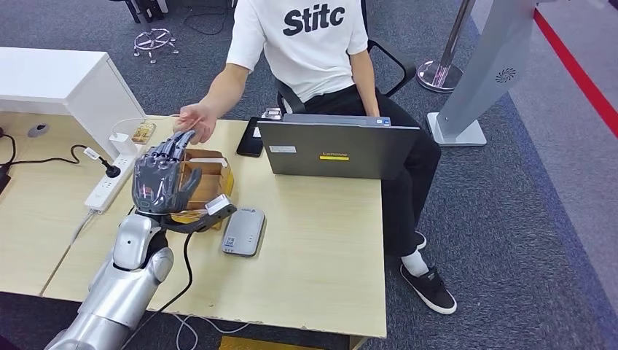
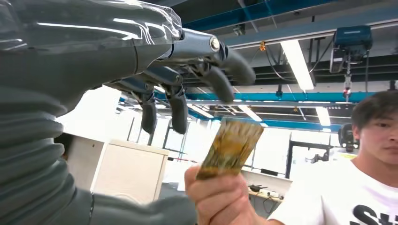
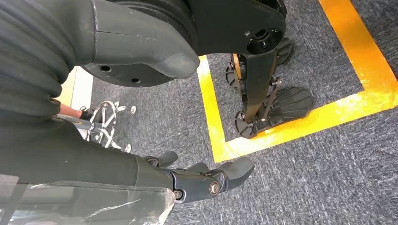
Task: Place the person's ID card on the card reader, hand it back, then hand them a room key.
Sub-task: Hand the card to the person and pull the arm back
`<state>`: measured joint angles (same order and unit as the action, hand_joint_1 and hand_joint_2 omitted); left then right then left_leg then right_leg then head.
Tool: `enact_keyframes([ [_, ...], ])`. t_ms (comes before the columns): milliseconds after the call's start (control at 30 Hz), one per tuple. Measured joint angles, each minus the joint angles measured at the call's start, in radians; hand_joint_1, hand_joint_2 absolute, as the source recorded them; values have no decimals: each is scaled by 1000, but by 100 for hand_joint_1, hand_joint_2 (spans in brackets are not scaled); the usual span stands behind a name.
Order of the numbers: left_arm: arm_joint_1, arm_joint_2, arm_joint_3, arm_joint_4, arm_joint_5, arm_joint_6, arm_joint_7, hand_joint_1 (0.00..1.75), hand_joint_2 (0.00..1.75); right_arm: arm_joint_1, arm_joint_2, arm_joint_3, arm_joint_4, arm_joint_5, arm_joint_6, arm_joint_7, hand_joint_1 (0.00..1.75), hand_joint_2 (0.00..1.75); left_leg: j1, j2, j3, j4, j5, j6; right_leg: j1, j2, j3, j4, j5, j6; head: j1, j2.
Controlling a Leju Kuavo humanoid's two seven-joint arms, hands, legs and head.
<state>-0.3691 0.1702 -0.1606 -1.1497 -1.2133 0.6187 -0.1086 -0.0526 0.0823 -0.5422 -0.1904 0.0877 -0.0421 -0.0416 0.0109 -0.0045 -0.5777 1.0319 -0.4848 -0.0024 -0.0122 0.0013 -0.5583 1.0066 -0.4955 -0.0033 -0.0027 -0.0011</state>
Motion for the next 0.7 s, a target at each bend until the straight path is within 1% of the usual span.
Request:
enact_keyframes([
  [200, 6, -1, 0, -2, -1, 0, -2, 0, 175, 0, 0, 0, 1, 0, -1, 0, 0, 175, 0, 0, 0, 0, 0, 0, 0, 0, 0, 0, 0, 0, 0, 0],
  [267, 12, -1, 0, -4, 7, -19, -13, 0, 175, 0, 1, 0, 2, -1, 0, 0, 0, 175, 0, 0, 0, 0, 0, 0, 0, 0, 0, 0, 0, 0, 0, 0],
  [433, 51, 0, -5, -24, 54, -176, -54, 0, 175, 0, 3, -8, 2, -6, 12, 0, 0, 175, 0, 0, 0, 0, 0, 0, 0, 0, -1, 0, 0, 0, 0, 0],
  [600, 85, 11, -24, -35, 62, -282, -56, 0, 175, 1, 3, -16, 2, -10, 14, 0, 0, 175, 0, 1, 0, 0, 0, 0, 0, 1, -1, 0, 0, 0, 0, 0],
  [700, 112, 23, -29, -35, 66, -306, -52, 0, 175, 2, 3, -23, 2, -10, 16, 0, 0, 175, 0, 1, 0, 0, 0, 0, 0, 1, -1, 0, 0, 0, 0, 0],
])
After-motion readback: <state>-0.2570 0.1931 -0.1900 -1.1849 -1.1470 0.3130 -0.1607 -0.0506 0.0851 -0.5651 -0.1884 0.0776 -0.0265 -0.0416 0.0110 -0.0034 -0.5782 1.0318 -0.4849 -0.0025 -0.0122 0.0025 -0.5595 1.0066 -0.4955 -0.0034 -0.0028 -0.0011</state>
